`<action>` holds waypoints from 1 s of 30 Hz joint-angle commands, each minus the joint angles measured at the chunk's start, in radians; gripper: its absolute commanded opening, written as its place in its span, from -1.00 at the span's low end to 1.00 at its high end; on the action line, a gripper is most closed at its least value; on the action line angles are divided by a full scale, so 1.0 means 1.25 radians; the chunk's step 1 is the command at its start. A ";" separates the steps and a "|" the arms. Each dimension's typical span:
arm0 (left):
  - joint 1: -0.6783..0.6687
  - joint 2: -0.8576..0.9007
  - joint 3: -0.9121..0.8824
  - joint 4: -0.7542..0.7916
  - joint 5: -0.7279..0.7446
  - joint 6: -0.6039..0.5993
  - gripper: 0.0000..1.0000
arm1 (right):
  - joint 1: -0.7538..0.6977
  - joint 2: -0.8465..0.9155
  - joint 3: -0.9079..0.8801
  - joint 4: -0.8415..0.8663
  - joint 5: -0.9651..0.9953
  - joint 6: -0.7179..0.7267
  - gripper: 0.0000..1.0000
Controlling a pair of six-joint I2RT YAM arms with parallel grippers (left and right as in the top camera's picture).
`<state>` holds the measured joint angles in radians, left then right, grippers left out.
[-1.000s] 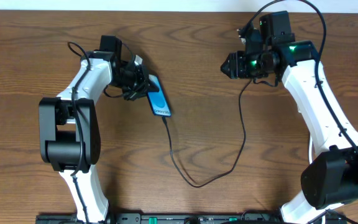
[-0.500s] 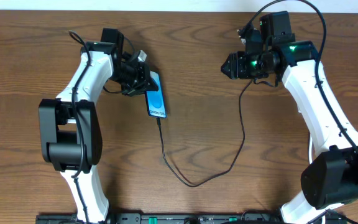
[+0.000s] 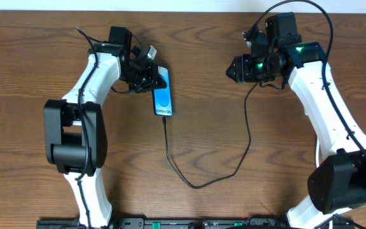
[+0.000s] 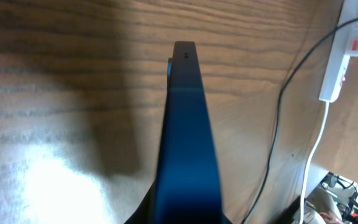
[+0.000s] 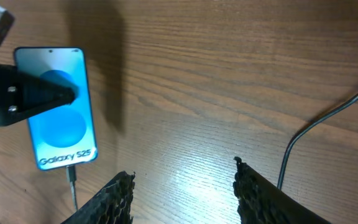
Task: Plug charger to phone and switch on socket
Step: 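Lower the held phone toward the table with the left gripper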
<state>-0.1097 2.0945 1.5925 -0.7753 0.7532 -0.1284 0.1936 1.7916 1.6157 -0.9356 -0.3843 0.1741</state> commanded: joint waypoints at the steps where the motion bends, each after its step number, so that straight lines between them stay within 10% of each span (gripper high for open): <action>1: -0.009 0.030 0.020 0.016 0.013 -0.013 -0.85 | -0.002 -0.005 0.015 -0.004 0.004 -0.012 0.00; 30: -0.017 0.118 0.011 0.095 0.012 -0.094 -0.84 | -0.002 -0.005 0.015 -0.009 0.004 -0.012 -0.01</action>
<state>-0.1265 2.2223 1.5925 -0.6544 0.7528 -0.2398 0.1936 1.7916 1.6157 -0.9455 -0.3843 0.1738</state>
